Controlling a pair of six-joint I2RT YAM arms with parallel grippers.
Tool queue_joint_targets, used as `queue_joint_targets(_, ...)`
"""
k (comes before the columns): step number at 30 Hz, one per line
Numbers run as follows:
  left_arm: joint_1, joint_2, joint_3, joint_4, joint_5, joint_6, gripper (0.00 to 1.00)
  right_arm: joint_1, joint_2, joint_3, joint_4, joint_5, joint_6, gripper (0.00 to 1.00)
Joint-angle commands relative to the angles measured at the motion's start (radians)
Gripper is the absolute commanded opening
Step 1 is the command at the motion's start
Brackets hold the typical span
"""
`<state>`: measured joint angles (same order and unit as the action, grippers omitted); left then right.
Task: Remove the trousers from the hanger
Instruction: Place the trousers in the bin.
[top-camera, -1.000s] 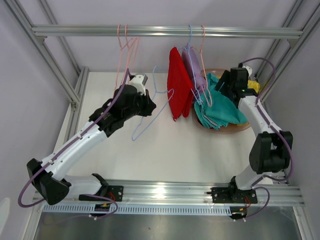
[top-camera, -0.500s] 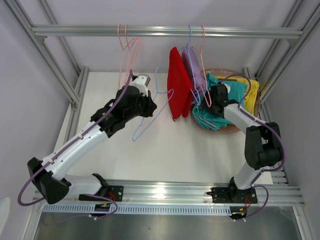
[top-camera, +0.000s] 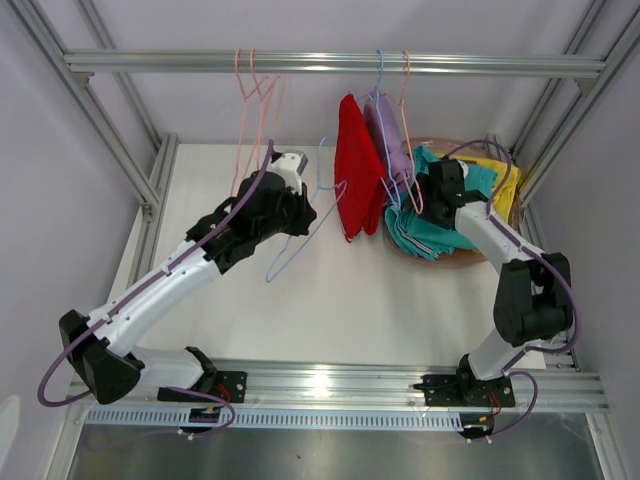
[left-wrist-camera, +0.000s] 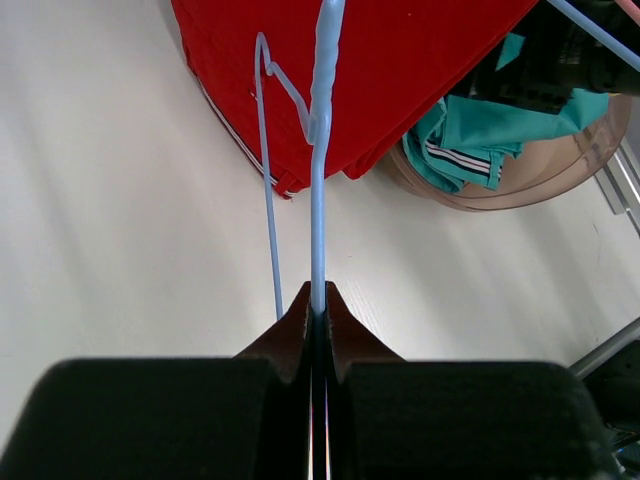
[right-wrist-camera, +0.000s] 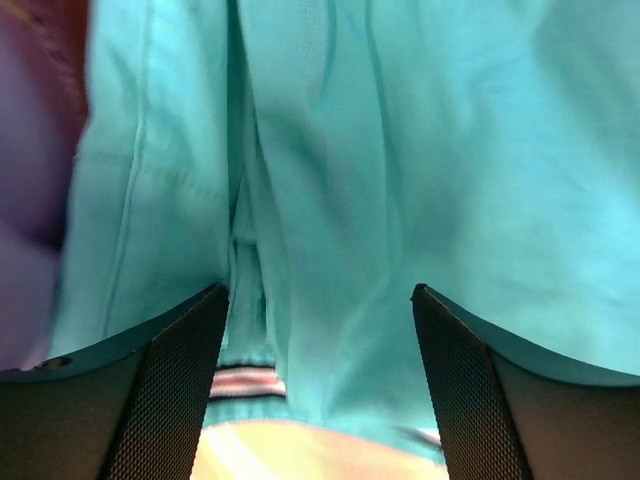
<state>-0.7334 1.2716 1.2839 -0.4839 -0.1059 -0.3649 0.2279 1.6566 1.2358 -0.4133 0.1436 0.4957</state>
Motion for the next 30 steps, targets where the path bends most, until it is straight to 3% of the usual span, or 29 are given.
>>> queue_joint_targets(1, -0.011, -0.027, 0.057, 0.01, -0.035, 0.044, 0.01, -0.027, -0.118, 0.06, -0.097, -0.027, -0.045, 0.79)
queue_joint_targets(6, -0.011, -0.07, 0.055, 0.016, -0.092, 0.072, 0.0, -0.082, -0.205, 0.016, -0.079, -0.041, -0.069, 0.79)
queue_joint_targets(10, -0.011, -0.071, 0.069, 0.005, -0.113, 0.08, 0.0, -0.145, -0.18, -0.002, -0.01, -0.094, -0.062, 0.75)
queue_joint_targets(14, -0.011, -0.06, 0.097, -0.005, -0.13, 0.086, 0.0, -0.2, -0.101, 0.002, 0.056, -0.137, -0.039, 0.62)
queue_joint_targets(15, -0.011, -0.054, 0.107, -0.004, -0.138, 0.09, 0.0, -0.208, -0.081, 0.002, 0.073, -0.165, -0.033, 0.52)
queue_joint_targets(17, -0.011, -0.045, 0.127, -0.001, -0.159, 0.099, 0.0, -0.219, -0.014, 0.017, 0.109, -0.206, -0.022, 0.46)
queue_joint_targets(25, -0.009, 0.063, 0.284, -0.044, -0.239, 0.124, 0.0, -0.289, 0.144, 0.027, 0.202, -0.317, 0.003, 0.43)
queue_joint_targets(30, -0.009, 0.123, 0.429, -0.064, -0.288, 0.144, 0.01, -0.309, 0.203, 0.051, 0.16, -0.315, -0.011, 0.41)
